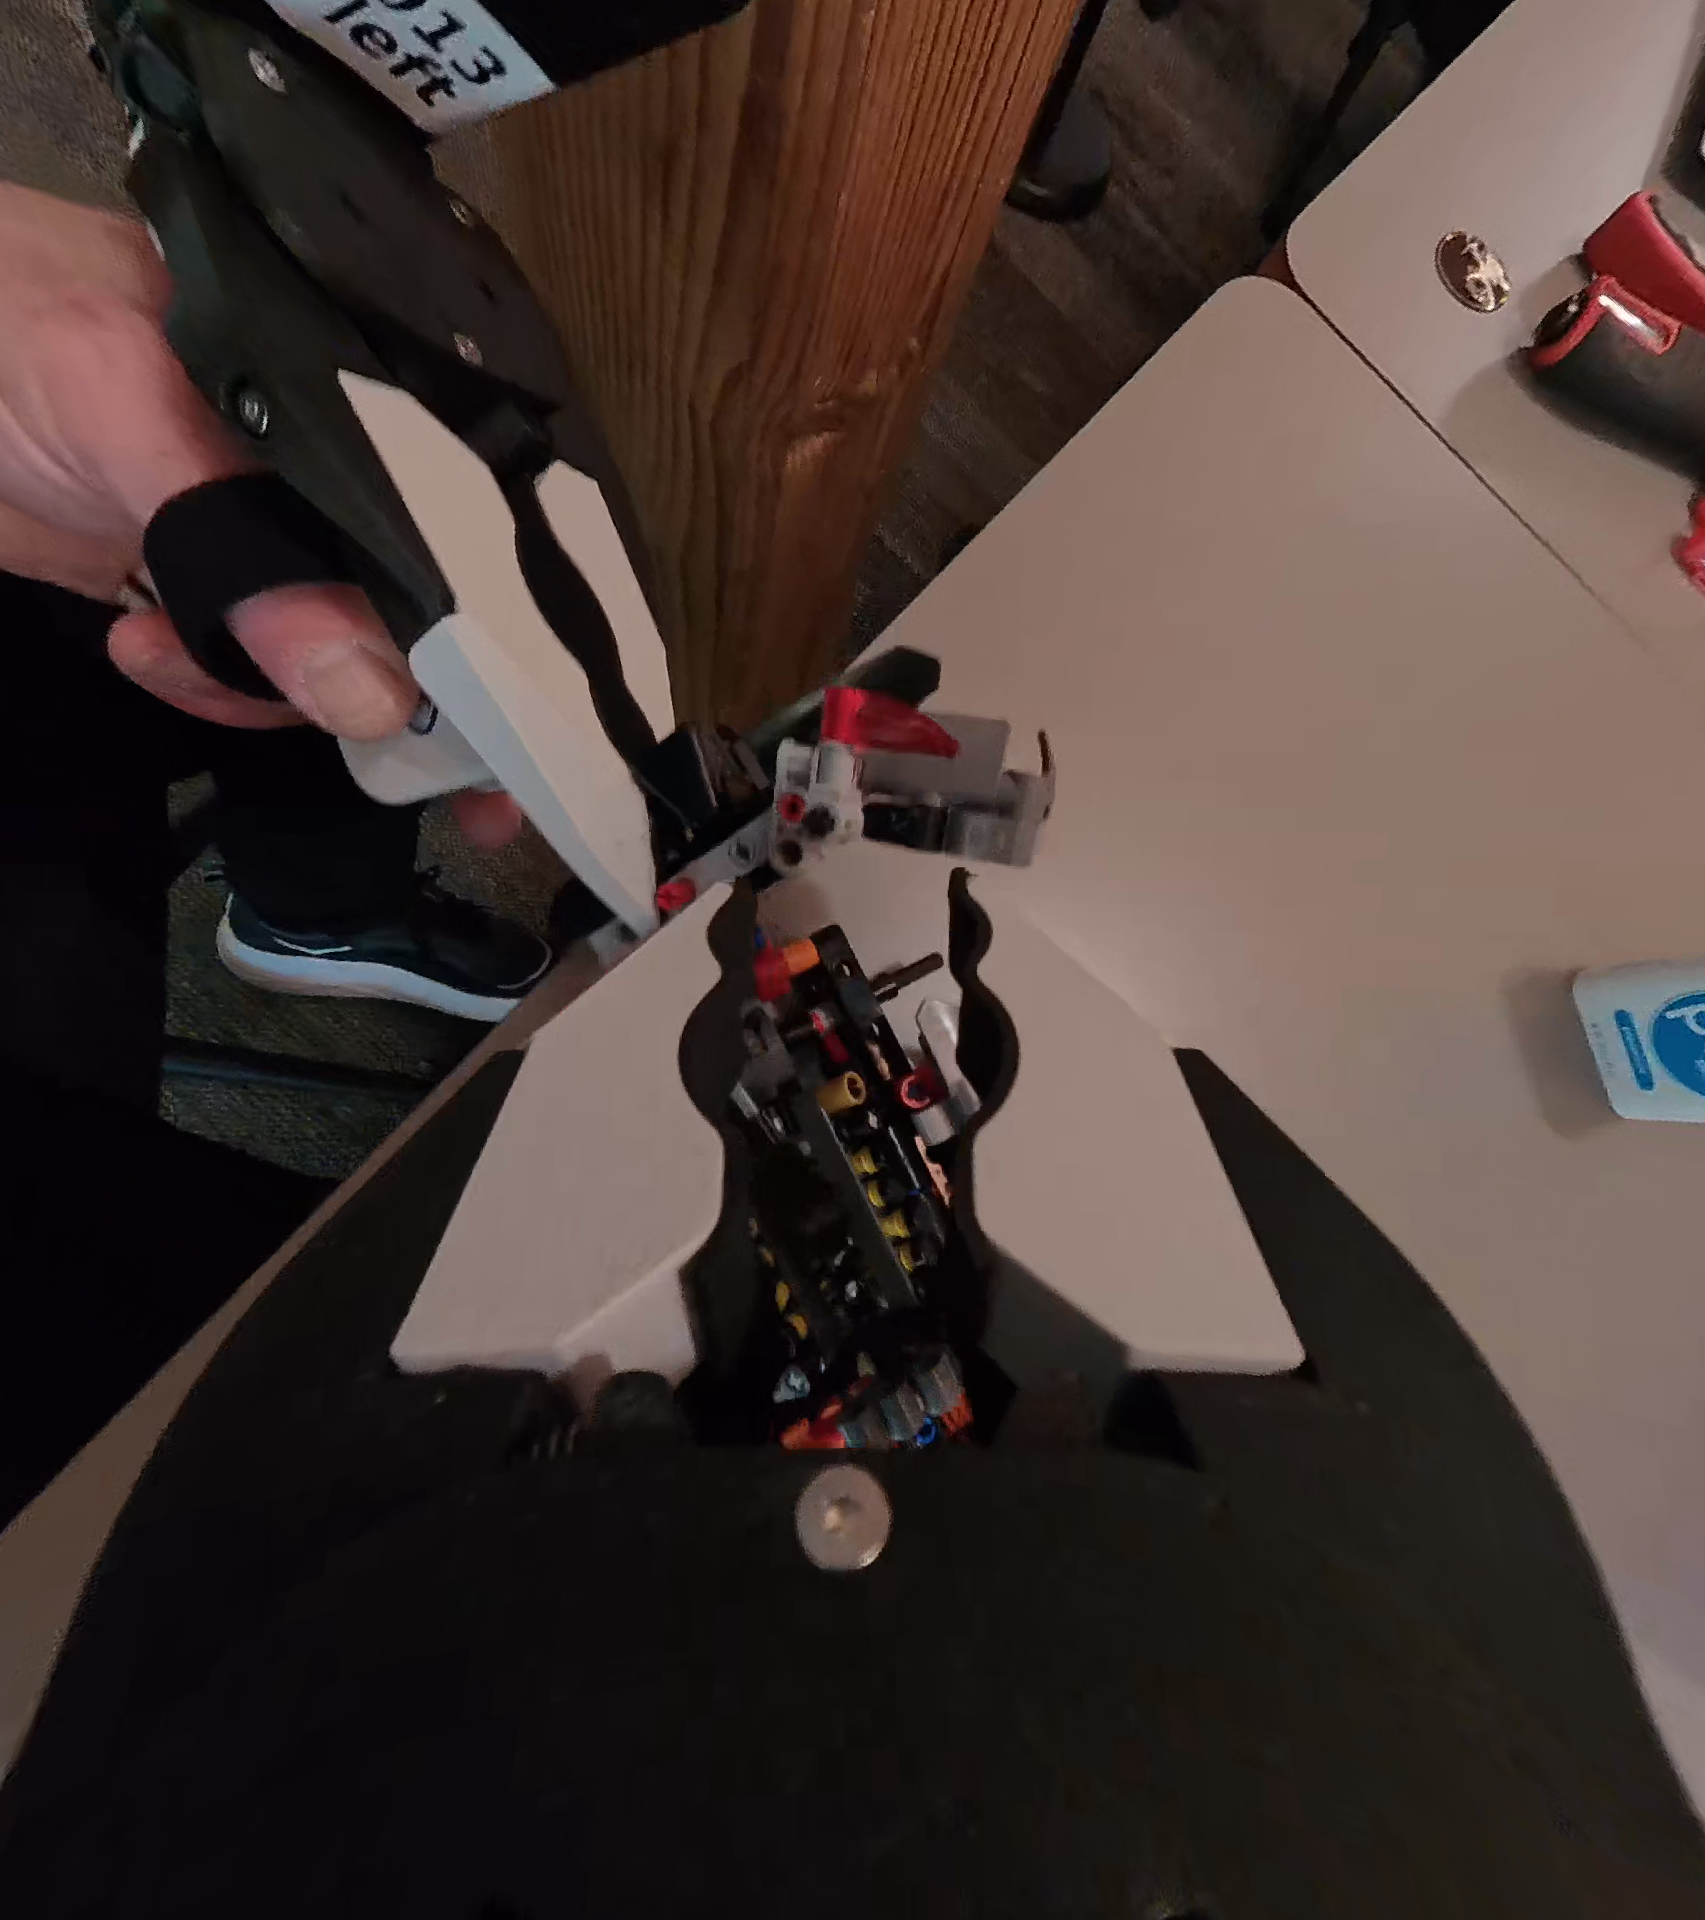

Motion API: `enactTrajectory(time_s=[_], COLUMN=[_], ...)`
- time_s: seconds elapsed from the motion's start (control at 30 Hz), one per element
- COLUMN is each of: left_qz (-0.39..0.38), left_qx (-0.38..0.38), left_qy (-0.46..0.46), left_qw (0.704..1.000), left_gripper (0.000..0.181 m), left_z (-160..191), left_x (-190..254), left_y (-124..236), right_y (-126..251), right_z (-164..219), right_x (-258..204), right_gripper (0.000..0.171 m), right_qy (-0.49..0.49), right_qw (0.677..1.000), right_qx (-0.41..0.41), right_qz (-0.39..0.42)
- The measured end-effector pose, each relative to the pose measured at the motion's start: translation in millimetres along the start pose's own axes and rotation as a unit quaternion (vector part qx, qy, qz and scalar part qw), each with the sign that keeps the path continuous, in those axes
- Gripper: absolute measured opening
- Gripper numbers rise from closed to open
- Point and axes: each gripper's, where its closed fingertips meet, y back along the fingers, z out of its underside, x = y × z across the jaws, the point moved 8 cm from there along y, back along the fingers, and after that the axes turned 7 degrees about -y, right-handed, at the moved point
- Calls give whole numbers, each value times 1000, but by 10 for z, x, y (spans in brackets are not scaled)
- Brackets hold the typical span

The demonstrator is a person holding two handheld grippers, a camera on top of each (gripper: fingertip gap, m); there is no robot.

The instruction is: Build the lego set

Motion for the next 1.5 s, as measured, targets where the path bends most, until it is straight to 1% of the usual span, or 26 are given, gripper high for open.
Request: enactTrajectory(time_s=[0.1, 0.23, 0.27, 0.3, 0.4, 0.43, 0.5, 0.57, 0.6, 0.63, 0.7, 0.73, 0.77, 0.8, 0.87, 0.9, 1.0, 1.03, 1.1, 1.27, 1.33, 1.37, 1.4, 1.5], left_qz=[-9, -38, -45, -57, -113, -136, -194, -240, -262, -284, -301, -315, -327, -331, -341, -346, -353, -355, -358, -370, -374, -377, -381, -384], left_qx=[-9, -27, -24, -25, -38, -41, -50, -58, -61, -68, -72, -75, -78, -78, -77, -78, -77, -77, -77, -79, -76, -78, -78, -77], left_qy=[-19, -53, -57, -66, -116, -136, -192, -240, -263, -289, -319, -337, -355, -363, -377, -383, -396, -399, -406, -419, -422, -424, -428, -431], left_qw=[1000, 998, 997, 996, 986, 980, 961, 939, 927, 912, 896, 884, 872, 868, 857, 853, 844, 842, 837, 825, 822, 820, 816, 813], left_gripper=[6, 6, 6, 6, 6, 6, 6, 6, 6, 6, 6, 6, 6, 7, 7, 7, 7, 7, 7, 7, 7, 7, 7, 6], left_z=[-4, -24, -32, -36, -45, -55, -78, -97, -106, -111, -120, -128, -134, -143, -162, -170, -191, -194, -195, -233, -259, -271, -279, -282], left_x=[32, 26, 18, 16, 30, 33, 42, 58, 65, 72, 91, 98, 103, 110, 119, 121, 131, 131, 132, 121, 124, 122, 123, 128], left_y=[-28, -10, 0, 10, 17, 19, 29, 28, 26, 18, -3, -4, -4, -2, 3, 3, 2, 0, -11, 9, 17, 20, 19, 16], right_y=[-26, -37, -18, 7, 55, 65, 128, 163, 154, 129, 113, 114, 120, 123, 103, 114, 115, 110, 102, 106, 109, 110, 113, 136], right_z=[-50, -93, -110, -136, -173, -177, -209, -233, -228, -206, -167, -166, -165, -158, -140, -141, -137, -135, -163, -224, -269, -289, -305, -311], right_x=[-47, -77, -68, -63, -19, -19, -11, -29, -23, -9, 47, 58, 74, 94, 126, 141, 134, 137, 120, 100, 89, 86, 86, 118], right_gripper=[44, 42, 43, 49, 54, 59, 56, 59, 59, 60, 53, 53, 48, 44, 51, 53, 52, 51, 40, 37, 40, 46, 48, 39], right_qy=[11, 47, 37, 16, -75, -112, -167, -223, -247, -259, -278, -286, -289, -286, -289, -292, -303, -304, -304, -273, -271, -273, -280, -293], right_qw=[1000, 998, 999, 999, 997, 994, 985, 971, 965, 961, 955, 952, 951, 952, 951, 949, 946, 946, 946, 953, 952, 951, 950, 946], right_qx=[4, -22, -24, -16, 1, 5, 45, 82, 93, 91, 95, 101, 102, 97, 83, 91, 92, 90, 99, 101, 107, 110, 114, 113], right_qz=[3, 33, 32, 22, 14, -1, -3, -18, -13, 4, 35, 31, 36, 52, 74, 80, 65, 67, 57, 78, 91, 90, 83, 86])
